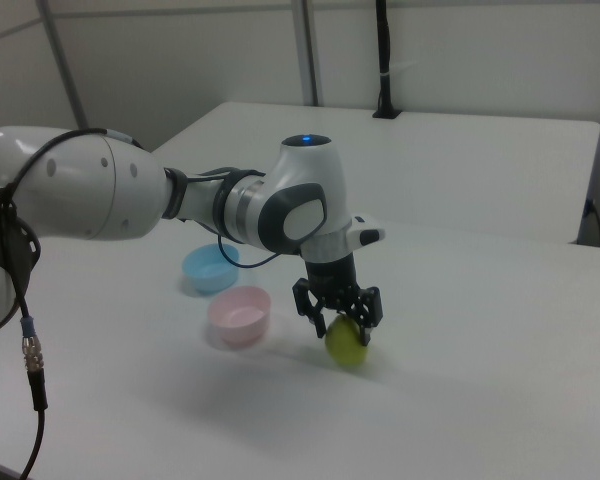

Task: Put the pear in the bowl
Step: 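Close the gripper around the pear, then lift the pear and carry it over the pink bowl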

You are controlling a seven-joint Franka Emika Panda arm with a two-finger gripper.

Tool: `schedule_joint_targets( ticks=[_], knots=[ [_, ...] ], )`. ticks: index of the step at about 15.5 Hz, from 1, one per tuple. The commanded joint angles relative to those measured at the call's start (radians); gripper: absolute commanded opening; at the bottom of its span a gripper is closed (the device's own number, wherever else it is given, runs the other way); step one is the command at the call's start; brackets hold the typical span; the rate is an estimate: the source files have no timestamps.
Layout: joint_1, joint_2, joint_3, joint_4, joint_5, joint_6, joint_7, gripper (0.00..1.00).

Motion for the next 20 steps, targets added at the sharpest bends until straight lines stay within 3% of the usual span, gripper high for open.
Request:
schedule_joint_targets(
  ticks=[1,3,4,14,20],
  knots=[
    [0.0,-0.008,0.0,-0.01,-0.014,0.021,-0.029,0.51],
    [-0.006,-0.014,0.0,-0.009,-0.012,0.015,-0.068,0.38],
    [-0.006,-0.019,0.0,-0.009,-0.012,0.01,-0.071,0.37],
    [0.009,-0.168,0.012,-0.004,-0.01,-0.166,-0.042,0.37],
    [0.138,-0.226,0.019,-0.015,-0.009,-0.222,0.16,0.37]
  ],
)
